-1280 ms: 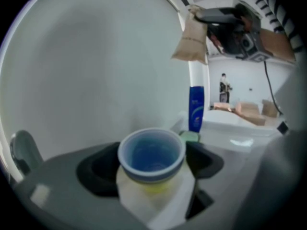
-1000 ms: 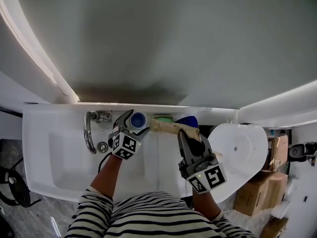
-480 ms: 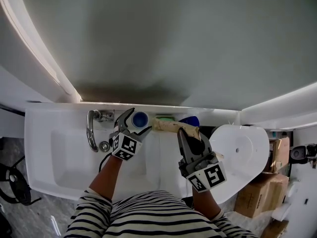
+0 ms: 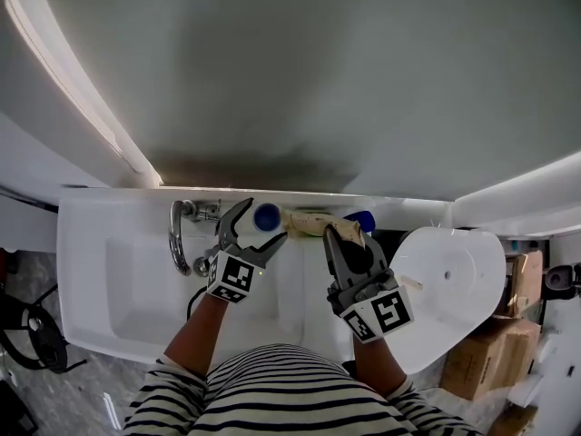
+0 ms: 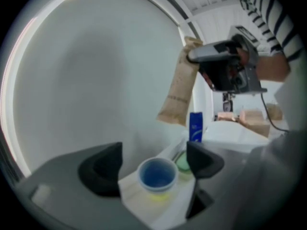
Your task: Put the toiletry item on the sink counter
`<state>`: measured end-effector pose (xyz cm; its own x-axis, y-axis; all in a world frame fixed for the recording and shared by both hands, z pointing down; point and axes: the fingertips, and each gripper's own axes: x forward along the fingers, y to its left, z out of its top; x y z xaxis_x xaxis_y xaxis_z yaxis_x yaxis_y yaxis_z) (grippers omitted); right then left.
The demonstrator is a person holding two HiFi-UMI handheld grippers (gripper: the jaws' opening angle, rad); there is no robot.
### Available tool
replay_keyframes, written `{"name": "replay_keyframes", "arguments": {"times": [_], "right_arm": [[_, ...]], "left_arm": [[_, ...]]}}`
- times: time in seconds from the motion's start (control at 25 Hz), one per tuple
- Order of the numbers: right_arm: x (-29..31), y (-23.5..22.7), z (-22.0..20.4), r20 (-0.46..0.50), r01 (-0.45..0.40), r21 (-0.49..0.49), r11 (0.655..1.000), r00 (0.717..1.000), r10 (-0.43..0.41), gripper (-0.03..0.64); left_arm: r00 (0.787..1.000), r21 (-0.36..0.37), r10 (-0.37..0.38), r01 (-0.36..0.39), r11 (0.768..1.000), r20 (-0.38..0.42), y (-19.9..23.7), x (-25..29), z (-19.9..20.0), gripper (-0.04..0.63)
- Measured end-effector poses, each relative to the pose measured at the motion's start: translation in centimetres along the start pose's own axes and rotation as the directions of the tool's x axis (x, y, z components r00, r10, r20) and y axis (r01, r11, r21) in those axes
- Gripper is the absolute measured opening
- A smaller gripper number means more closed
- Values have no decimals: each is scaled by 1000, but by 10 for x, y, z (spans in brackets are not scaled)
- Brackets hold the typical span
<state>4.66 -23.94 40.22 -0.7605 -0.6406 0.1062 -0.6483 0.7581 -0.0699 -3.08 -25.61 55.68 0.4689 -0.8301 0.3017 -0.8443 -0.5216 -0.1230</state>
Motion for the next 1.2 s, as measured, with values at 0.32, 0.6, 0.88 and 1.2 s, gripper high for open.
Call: {"name": "replay_keyframes", "arguments": {"times": [0.32,0.6,0.88,1.2], "right_arm": [[13,-2,-12,-3,-3,2,1000,1000,3,31],[27,-3,-28,-27,-19,0,1000,999,19,31],[42,-1,-51,-80,-46,-10,999,996,45,31],[63,6,-90,-177,-90,-32,995,981,83,31]], "left_arm": [[998,-21,20,-19,1000,54,-2,-27,23,343],[994,-22,37,-35,999,99,-2,-47,46,155],[984,-29,24,-19,999,177,-4,-62,63,13],[981,-32,16,-10,999,193,-3,-70,66,9]]}}
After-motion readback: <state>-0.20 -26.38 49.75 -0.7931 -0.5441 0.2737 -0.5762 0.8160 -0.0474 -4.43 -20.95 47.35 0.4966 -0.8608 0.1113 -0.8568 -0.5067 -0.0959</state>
